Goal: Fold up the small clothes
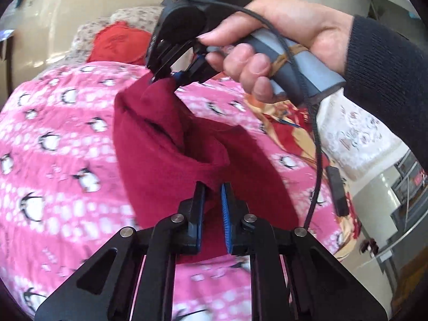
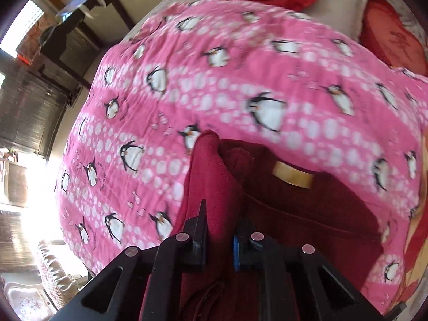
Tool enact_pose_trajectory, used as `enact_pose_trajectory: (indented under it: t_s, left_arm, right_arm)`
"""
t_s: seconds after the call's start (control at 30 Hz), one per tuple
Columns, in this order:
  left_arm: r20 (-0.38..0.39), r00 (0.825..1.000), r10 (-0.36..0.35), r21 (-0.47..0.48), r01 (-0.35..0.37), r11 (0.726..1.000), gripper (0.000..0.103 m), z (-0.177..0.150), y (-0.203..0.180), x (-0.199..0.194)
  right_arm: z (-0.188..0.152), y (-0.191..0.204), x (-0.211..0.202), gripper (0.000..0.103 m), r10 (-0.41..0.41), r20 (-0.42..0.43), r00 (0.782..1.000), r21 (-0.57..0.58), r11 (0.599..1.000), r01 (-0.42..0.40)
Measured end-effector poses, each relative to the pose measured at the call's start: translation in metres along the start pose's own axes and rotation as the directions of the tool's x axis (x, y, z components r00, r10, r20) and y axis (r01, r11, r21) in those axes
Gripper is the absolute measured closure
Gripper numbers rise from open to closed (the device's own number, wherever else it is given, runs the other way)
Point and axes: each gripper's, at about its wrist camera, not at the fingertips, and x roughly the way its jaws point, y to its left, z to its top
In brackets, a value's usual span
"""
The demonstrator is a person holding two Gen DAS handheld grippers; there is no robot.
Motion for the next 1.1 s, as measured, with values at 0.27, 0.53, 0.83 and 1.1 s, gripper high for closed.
enact_pose_trajectory:
  t_s: [0.27,0.53,0.83,1.1]
  left_arm:
    - [-0.015,0.997,-0.07,0.128,0.071,0.989,0.093,0.007,-0.064,0.015]
    - [-0.073,0.991,-0.11,0.189,0.122,0.974,0.093,-0.003,-0.101,0.042]
    - [-0.14,0.966,-0.217,0.132,0.236,0.963,0.094,-0.013,-0.098,0.035]
    - [-0.063,0.994,-0.091,0.092,0.097,0.991,0.092,0.016,-0.041,0.029]
  right_arm:
    - [-0.041,-0.088,-0.035,0.091,-0.01,0.036,0.999,0.086,0.996,0.007]
    - [-0.071,-0.138,-0.04,0.091,-0.006,0.042,0.999,0.119,0.993,0.001]
    - [-0.088,-0.181,-0.03,0.091,0.008,0.044,0.999,0.152,0.988,-0.014]
    - [-0.117,-0.2,0.006,0.089,0.015,0.06,0.998,0.127,0.992,-0.022]
